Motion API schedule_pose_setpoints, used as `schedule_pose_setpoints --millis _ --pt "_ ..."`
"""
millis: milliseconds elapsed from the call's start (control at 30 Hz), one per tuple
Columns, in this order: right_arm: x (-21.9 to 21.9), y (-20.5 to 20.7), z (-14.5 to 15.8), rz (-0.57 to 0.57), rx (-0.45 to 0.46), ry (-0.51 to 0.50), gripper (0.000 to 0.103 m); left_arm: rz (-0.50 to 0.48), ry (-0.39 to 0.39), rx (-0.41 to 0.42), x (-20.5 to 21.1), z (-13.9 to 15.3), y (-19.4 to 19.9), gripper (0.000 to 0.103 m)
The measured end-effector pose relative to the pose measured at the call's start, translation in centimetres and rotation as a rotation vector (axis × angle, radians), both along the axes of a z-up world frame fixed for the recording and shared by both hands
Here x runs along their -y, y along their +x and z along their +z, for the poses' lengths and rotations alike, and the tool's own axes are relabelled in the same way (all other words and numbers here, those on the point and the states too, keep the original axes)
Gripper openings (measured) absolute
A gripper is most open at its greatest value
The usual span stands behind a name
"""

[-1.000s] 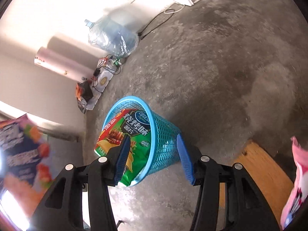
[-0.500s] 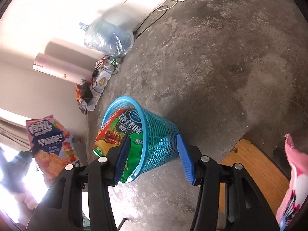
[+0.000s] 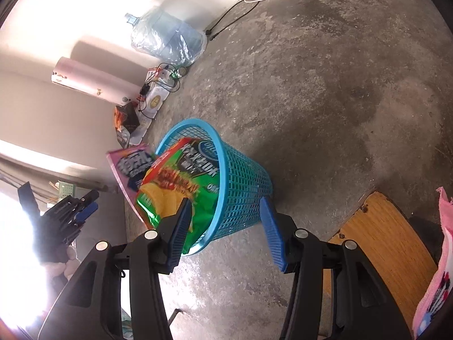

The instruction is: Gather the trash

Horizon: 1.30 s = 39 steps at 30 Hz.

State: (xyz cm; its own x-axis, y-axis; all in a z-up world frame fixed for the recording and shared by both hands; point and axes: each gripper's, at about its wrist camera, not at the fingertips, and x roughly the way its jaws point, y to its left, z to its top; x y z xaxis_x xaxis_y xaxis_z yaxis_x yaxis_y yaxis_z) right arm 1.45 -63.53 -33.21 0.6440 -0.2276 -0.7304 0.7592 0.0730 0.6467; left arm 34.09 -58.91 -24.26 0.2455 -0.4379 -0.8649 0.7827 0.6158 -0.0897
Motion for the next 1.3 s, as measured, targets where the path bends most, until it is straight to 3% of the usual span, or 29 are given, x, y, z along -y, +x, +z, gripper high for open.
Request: schedule_pose_setpoints --millis 233,433,567,733,867,1067,1300 --pt "-1.6 2.0 3.5 0.065 0.024 -0.081 0.049 -0.068 -0.093 -0.020 -4.7 9.9 -1.6 0.041" --pt "-5.1 4.5 10.8 0.176 0.086 -0.246 0.049 -0.142 -0.198 0.056 -15.3 19.9 -6.7 0.063" --pt "-9.0 6.2 16.6 0.276 0.132 -0.376 0.056 -0.054 -0.255 0.072 -23.9 24.4 -9.6 0.076" --pt "-15.9 7.7 24.5 0.430 0.188 -0.571 0.064 0.154 -0.333 0.127 -34.6 28.5 -13.3 0.087" --pt "-22.0 8.0 29.7 0.535 0.235 -0.704 0.075 0.303 -0.388 0.224 -41.8 30.1 -16.9 0.093" --pt "-30.4 8.7 35.2 0.650 0.225 -0.856 0.092 0.506 -0.431 0.186 -50.0 28.8 -20.3 0.094" --pt "-36.7 7.2 38.0 0.781 0.066 -1.054 0.096 0.762 -0.276 0.173 -55.1 25.0 -22.8 0.094"
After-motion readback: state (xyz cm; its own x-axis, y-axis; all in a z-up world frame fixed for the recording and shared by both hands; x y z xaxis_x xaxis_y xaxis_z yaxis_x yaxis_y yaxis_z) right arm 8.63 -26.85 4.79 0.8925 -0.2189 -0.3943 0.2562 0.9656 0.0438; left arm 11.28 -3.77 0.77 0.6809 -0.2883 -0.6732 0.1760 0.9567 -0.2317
